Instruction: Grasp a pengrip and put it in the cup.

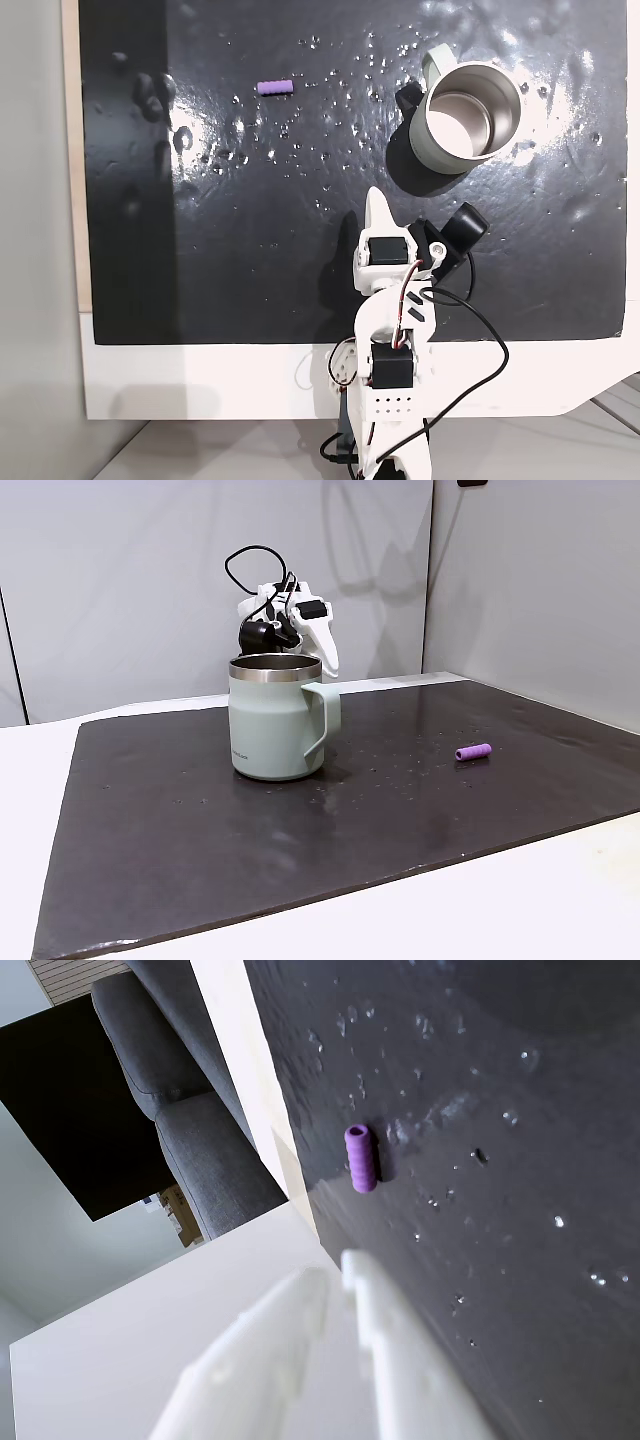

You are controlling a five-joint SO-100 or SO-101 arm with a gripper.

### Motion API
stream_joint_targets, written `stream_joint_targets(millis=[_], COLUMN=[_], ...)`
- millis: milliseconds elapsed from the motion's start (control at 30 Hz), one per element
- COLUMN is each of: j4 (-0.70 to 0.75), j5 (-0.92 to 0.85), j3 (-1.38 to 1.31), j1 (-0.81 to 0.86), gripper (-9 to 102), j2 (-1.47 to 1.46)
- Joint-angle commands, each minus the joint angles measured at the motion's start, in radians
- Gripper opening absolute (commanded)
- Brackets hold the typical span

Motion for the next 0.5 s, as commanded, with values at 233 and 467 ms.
stream_joint_targets(millis=[233, 467], j4=[0.005, 0.012], j5=[-0.021, -0.025], j3=[0.054, 0.049], j1=[-0.011, -0.012], gripper=[0, 0], j2=[0.012, 0.012])
